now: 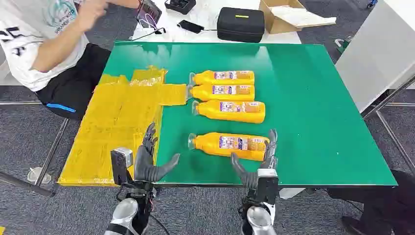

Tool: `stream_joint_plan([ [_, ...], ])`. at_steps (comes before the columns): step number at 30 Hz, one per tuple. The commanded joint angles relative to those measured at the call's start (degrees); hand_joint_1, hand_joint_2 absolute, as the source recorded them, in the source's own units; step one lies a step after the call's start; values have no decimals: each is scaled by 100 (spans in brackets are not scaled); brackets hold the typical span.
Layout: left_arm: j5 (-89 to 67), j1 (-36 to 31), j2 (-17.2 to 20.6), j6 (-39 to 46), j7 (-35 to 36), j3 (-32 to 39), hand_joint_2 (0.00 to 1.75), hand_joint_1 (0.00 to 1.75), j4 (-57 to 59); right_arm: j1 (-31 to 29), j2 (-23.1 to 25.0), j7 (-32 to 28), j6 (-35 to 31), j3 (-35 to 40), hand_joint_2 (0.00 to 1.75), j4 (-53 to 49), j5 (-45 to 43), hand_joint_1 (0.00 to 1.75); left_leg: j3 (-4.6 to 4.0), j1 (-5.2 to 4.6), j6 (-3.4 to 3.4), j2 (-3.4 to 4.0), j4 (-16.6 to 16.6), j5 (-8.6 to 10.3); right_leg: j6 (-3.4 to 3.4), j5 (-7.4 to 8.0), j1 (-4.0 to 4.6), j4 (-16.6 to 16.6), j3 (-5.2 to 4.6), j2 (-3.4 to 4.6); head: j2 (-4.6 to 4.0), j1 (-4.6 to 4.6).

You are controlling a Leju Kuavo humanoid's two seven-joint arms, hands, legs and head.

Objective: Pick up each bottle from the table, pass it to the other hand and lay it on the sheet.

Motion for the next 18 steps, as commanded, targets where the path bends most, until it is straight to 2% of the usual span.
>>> stream_joint_plan([
  [1, 3, -186, 85, -14, 7, -129, 175, 0, 279, -24, -113, 11, -15, 97, 175, 26, -15, 0, 10, -2, 3, 0, -5, -1, -4, -2, 0, -4, 11, -5, 0, 0],
  [6, -2, -192, 82, -12, 8, -134, 175, 0, 295, -36, -125, 11, -28, 105, 175, 70, -15, 0, 18, -3, 5, 1, -5, -3, -5, -4, 0, -4, 18, -6, 0, -2],
  [8, -26, -228, 93, 28, 6, -120, 175, 0, 296, -80, -164, 11, -38, 136, 175, 141, 7, 0, 48, -1, 9, 6, -5, -13, -10, -12, 4, -8, 50, -6, 0, -2],
  [9, -30, -241, 100, 34, 5, -112, 175, 0, 291, -89, -169, 11, -35, 133, 175, 147, 4, 0, 18, -2, 5, 0, -5, -3, -5, -3, 1, -5, 18, -6, 0, 0],
  [18, -75, -267, 104, 98, -19, -87, 175, 0, 281, -134, -205, 11, -51, 160, 175, 217, 68, 0, 16, -1, 4, 2, -5, -2, -5, -2, 2, -6, 17, -4, 2, 0],
])
